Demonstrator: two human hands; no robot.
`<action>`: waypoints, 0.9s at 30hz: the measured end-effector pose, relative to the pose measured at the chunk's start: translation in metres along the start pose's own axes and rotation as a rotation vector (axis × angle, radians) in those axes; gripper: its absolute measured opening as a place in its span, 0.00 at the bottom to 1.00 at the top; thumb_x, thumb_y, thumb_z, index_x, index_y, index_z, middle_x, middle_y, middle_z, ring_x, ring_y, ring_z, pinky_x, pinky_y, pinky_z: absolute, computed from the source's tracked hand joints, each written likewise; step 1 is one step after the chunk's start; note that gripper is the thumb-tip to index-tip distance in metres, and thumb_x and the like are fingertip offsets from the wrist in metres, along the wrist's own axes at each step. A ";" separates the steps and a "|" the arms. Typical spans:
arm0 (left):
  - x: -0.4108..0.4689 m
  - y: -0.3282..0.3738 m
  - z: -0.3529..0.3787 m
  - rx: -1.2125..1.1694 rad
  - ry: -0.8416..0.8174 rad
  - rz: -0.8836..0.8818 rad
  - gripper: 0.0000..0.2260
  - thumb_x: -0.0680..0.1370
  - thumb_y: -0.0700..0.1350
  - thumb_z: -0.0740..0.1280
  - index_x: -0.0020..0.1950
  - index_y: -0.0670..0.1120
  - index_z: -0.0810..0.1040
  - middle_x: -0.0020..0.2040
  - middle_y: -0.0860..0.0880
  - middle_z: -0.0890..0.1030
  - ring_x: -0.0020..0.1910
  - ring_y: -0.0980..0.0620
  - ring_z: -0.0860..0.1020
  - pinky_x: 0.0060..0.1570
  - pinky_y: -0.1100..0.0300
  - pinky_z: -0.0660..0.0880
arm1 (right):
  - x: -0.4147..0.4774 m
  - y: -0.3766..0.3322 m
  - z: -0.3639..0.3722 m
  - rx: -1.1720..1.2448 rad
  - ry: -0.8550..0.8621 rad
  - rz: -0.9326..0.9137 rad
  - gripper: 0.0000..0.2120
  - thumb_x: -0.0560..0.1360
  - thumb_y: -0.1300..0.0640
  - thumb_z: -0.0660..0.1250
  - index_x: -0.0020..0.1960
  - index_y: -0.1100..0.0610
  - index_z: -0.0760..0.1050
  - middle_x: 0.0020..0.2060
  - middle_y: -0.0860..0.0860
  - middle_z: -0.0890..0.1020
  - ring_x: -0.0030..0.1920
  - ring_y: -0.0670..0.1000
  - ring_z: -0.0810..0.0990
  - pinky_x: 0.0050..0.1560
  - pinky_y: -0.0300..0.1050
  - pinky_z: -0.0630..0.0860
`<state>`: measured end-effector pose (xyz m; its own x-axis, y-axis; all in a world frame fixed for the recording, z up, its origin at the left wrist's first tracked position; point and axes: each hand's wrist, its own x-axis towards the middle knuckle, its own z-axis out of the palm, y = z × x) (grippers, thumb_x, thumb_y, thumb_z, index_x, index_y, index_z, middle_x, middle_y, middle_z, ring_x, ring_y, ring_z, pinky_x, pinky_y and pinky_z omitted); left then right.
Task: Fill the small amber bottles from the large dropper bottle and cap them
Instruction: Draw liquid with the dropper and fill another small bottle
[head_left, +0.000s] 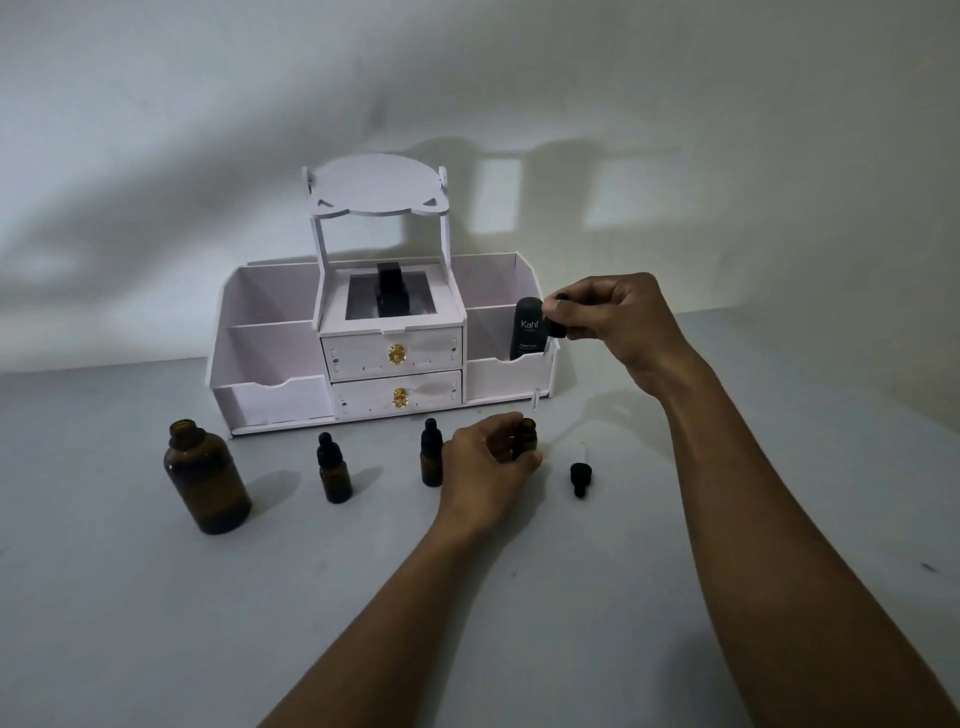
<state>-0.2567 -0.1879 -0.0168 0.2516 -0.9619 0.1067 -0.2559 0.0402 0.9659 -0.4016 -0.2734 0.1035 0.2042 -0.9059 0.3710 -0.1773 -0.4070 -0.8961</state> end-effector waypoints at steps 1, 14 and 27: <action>0.000 0.000 0.000 -0.004 0.001 0.005 0.21 0.74 0.36 0.76 0.67 0.44 0.80 0.56 0.51 0.85 0.48 0.66 0.81 0.57 0.73 0.76 | 0.000 0.000 0.001 0.001 -0.010 0.001 0.03 0.70 0.61 0.77 0.42 0.55 0.86 0.37 0.50 0.86 0.38 0.47 0.84 0.45 0.44 0.82; -0.003 -0.002 0.002 0.013 0.037 0.019 0.16 0.75 0.33 0.72 0.61 0.46 0.84 0.43 0.63 0.81 0.39 0.76 0.79 0.49 0.79 0.75 | -0.004 0.005 0.009 -0.051 -0.021 -0.031 0.06 0.70 0.65 0.77 0.42 0.67 0.83 0.33 0.54 0.83 0.31 0.42 0.81 0.37 0.31 0.76; -0.007 0.000 0.000 0.037 0.018 -0.002 0.24 0.76 0.35 0.73 0.72 0.46 0.76 0.60 0.52 0.83 0.52 0.65 0.79 0.57 0.73 0.72 | -0.005 -0.006 0.006 -0.038 -0.056 -0.074 0.03 0.71 0.63 0.76 0.44 0.61 0.85 0.35 0.50 0.85 0.34 0.41 0.83 0.37 0.33 0.76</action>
<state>-0.2587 -0.1812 -0.0177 0.2687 -0.9570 0.1095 -0.2901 0.0280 0.9566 -0.3960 -0.2654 0.1056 0.2714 -0.8657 0.4205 -0.1956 -0.4774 -0.8567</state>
